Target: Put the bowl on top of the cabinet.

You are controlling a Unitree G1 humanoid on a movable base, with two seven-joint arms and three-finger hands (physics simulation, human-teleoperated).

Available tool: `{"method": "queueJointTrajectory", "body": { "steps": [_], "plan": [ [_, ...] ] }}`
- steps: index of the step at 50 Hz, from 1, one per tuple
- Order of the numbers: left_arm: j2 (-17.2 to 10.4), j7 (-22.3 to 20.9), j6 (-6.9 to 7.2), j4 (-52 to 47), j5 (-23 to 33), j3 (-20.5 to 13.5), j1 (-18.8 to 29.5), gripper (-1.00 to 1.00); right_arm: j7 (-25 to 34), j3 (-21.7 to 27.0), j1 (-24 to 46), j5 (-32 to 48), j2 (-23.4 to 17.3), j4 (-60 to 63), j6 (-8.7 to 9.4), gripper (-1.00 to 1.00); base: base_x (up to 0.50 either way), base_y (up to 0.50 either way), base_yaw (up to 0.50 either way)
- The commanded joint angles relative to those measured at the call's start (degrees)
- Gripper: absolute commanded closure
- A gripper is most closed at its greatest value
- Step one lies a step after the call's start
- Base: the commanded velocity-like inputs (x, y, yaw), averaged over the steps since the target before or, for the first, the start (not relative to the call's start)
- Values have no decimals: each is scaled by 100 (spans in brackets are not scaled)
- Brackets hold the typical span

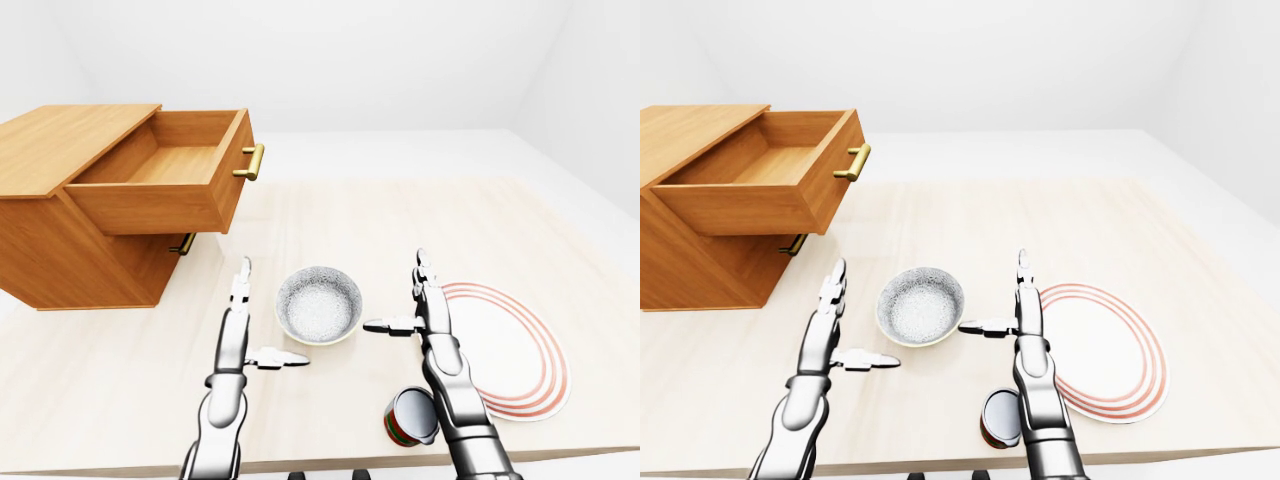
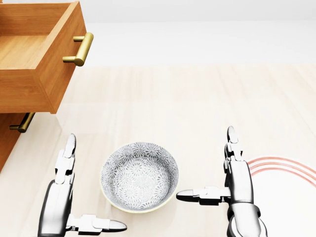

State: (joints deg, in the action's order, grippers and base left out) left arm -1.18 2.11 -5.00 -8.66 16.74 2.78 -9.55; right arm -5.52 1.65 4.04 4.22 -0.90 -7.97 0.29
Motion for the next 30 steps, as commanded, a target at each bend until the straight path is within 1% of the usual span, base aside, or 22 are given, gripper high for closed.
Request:
{"method": "queueJointTrajectory", "body": {
  "steps": [1, 4, 6, 7, 9, 10, 11, 15, 16, 17, 18, 19, 20, 22, 23, 25, 26, 28, 30],
  "plan": [
    [-39, 329, 0, -43, 755, 216, -337, -100, -35, 5, 66, -13, -7, -149, -50, -100, 0, 0, 0],
    [-41, 449, 0, -111, 992, 264, -390, -100, -41, 3, 76, -9, -7, -161, -47, -100, 0, 0, 0],
    [-30, 480, 0, -151, 1023, 294, -406, -100, -39, -4, 77, -5, -4, -166, -50, -100, 0, 0, 0],
    [-34, 629, 0, -132, 1171, 296, -399, -100, -43, -8, 76, 1, -3, -167, -50, -100, 0, 0, 0],
    [-32, 653, 0, -151, 1273, 355, -436, -100, -40, -3, 78, -3, -4, -176, -53, -100, 0, 0, 0],
    [-41, 779, 0, -112, 1441, 383, -433, -100, -40, 0, 73, -8, -4, -160, -47, -100, 0, 0, 0],
    [-48, 810, 0, -58, 1557, 426, -440, -100, -39, -1, 67, -7, -5, -138, -35, -100, 0, 0, 0],
    [-58, 821, 0, -55, 1562, 436, -439, -100, -39, -1, 67, -7, -5, -135, -34, -100, 0, 0, 0],
    [-33, 1534, 0, 403, 2371, 423, -248, -100, -34, 5, 59, -13, -9, -133, -49, -100, 0, 0, 0],
    [-40, 1684, 0, 465, 2484, 433, -213, -100, -34, 5, 55, -12, -9, -119, -44, -100, 0, 0, 0],
    [-43, 1610, 0, 461, 2401, 485, -235, -100, -25, 4, 49, -19, -8, -98, -31, -100, 0, 0, 0],
    [-42, 1664, 0, 484, 2470, 507, -229, -100, -26, 5, 51, -17, -9, -99, -33, -100, 0, 0, 0],
    [-68, 1960, 0, 649, 2800, 523, -178, -100, -26, 11, 61, -17, -13, -143, -67, -100, 0, 0, 0],
    [-76, 2084, 0, 755, 2920, 566, -160, -100, -20, -1, 37, -10, -8, -90, -46, -100, 0, 0, 0],
    [-78, 2262, 0, 869, 3114, 602, -140, -100, -14, -9, 31, -4, -6, -75, -41, -100, 0, 0, 0],
    [-92, 2467, 0, 933, 3302, 651, -136, -100, -13, -11, 43, 3, -5, -107, -59, -100, 0, 0, 0],
    [-102, 2530, 0, 946, 3372, 685, -154, -100, -11, -12, 54, 6, -5, -143, -81, -100, 0, 0, 0],
    [-114, 2650, 0, 964, 3512, 748, -180, -100, -7, -17, 54, 12, -4, -134, -68, -100, 0, 0, 0],
    [-135, 2789, 0, 1009, 3791, 818, -178, -100, -10, -23, 40, 33, -4, -102, -48, -100, 0, 0, 0]
  ]
}}
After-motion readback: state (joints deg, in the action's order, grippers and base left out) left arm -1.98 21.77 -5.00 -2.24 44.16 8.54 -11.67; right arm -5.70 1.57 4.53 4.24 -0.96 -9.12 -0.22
